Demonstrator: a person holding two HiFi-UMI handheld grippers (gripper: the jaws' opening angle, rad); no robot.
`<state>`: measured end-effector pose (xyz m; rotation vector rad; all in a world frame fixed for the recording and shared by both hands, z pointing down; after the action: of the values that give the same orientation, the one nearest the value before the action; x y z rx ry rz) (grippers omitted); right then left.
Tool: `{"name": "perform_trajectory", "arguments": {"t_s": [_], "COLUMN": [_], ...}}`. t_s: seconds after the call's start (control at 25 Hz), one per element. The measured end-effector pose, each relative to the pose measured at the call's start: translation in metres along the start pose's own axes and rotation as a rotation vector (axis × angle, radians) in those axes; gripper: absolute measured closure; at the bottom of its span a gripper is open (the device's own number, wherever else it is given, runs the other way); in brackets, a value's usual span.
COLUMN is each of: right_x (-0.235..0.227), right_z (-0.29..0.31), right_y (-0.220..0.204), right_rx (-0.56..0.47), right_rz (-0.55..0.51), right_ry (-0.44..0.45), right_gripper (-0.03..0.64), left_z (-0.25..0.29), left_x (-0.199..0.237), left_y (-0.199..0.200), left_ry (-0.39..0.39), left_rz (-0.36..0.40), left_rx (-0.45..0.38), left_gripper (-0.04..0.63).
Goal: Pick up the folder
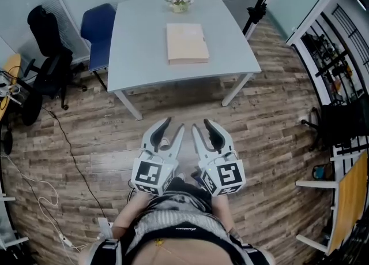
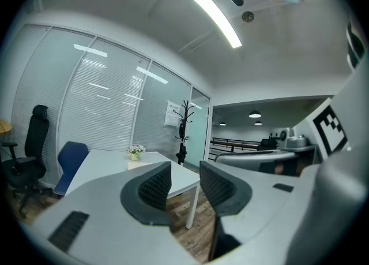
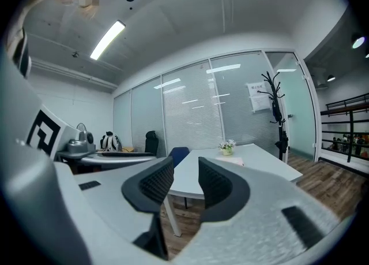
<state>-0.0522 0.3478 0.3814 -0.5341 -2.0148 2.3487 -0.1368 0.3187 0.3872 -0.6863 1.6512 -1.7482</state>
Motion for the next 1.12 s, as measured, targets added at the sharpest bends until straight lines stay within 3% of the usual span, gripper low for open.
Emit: {"name": "perform_trajectory", "arguments": {"t_s": [0.6,1.12], "right_x": [-0.061,-0.094], "right_z": [0.135,0.216], "right_y": [0.048,0.064], "right_rx": [-0.039,-0.042], "right_rz": [-0.027,0.001], "right_ry": [-0.04,-0.075], "right_gripper": [0.482,0.474], "left_z": [0.138,0.207], "left_x": [0.086,0.146], "left_y": [0.012,0.012], "left_ry": [-0.085,-0.116], "left_rz": [-0.01,-0.024], "left_rx": [-0.037,-0.033], "left_gripper": [0.465,0.465]}}
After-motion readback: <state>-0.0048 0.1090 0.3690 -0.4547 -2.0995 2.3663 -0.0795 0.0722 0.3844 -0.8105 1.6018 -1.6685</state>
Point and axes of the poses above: the fingertips, and each gripper's own axes: z forward along the fingers, x to its left, y out of its top, the point moved 3 cm from there along -z, backward along the fingers, and after that the axes turned 10 degrees about z, right-handed, at the moved point
